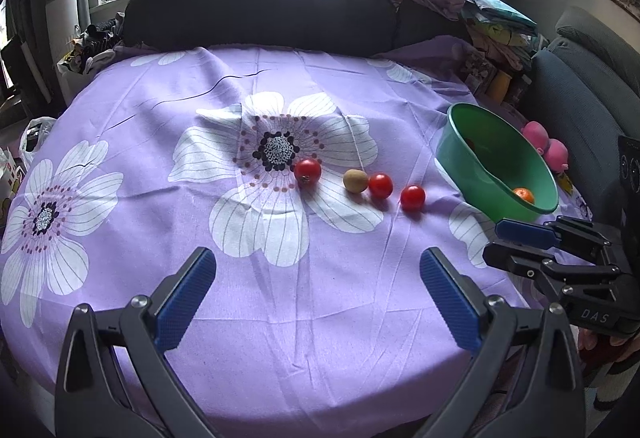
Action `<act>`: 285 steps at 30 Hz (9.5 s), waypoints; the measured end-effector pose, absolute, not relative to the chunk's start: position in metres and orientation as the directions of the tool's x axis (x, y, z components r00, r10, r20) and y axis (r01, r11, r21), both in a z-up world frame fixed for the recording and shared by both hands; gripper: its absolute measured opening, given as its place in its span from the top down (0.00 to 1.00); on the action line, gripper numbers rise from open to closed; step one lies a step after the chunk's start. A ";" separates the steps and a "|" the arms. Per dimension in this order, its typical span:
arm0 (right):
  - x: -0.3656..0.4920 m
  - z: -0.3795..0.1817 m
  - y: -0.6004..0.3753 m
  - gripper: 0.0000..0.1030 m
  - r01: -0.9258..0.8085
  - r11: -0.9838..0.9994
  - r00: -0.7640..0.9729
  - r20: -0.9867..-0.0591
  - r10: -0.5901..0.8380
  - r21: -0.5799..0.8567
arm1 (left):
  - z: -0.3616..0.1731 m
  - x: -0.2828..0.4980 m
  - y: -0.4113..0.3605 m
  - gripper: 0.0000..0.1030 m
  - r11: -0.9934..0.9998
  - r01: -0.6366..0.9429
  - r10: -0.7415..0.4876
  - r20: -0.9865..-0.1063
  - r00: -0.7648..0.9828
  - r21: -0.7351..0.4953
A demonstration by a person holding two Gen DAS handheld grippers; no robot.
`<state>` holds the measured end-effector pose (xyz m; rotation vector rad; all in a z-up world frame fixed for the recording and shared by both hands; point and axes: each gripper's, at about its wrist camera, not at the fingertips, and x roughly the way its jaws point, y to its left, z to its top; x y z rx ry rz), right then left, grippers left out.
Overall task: Organize fruits
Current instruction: 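Grasp the tan round fruit with the right tool while the left tool grasps a large red tomato, then carry the tomato in the left tool and tan fruit in the right tool over the bowl, then open the left tool dropping the tomato while the right tool opens dropping the tan fruit, then withdraw both tools and move them toward the two remaining cherry tomatoes, then grasp a cherry tomato with the right tool while the left tool grasps the other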
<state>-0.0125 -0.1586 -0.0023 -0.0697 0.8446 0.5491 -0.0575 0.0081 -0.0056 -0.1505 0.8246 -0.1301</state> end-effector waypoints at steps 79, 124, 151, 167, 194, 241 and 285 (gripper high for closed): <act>0.121 -0.062 -0.079 0.72 -0.551 0.831 0.400 -0.847 0.349 0.082 | -0.064 0.102 0.005 0.74 0.963 0.217 -0.246 -0.854 0.459 -0.161; 0.010 0.008 -0.157 0.72 -0.504 0.843 0.538 -0.695 0.478 0.190 | 0.000 -0.006 -0.054 0.74 0.965 0.245 -0.228 -0.744 0.628 -0.089; 0.024 0.025 -0.239 0.72 -0.333 0.923 0.673 -0.637 0.376 0.192 | 0.021 0.037 -0.145 0.74 0.905 0.423 -0.325 -0.715 0.619 -0.045; 0.036 0.013 -0.274 0.72 -0.241 0.949 0.691 -0.651 0.314 0.202 | 0.006 0.061 -0.178 0.74 0.884 0.466 -0.334 -0.747 0.575 -0.037; 0.049 -0.003 -0.287 0.72 -0.192 0.967 0.672 -0.696 0.253 0.167 | -0.016 0.079 -0.200 0.73 0.872 0.490 -0.302 -0.791 0.533 -0.003; -0.015 0.017 -0.233 0.56 -0.380 0.905 0.638 -0.654 0.407 0.193 | -0.020 -0.025 -0.055 0.14 0.985 0.151 -0.157 -0.786 0.597 -0.082; 0.081 -0.053 -0.126 0.56 -0.362 0.931 0.486 -0.844 0.229 0.044 | -0.035 0.045 -0.006 0.14 0.953 0.206 -0.302 -0.770 0.562 -0.223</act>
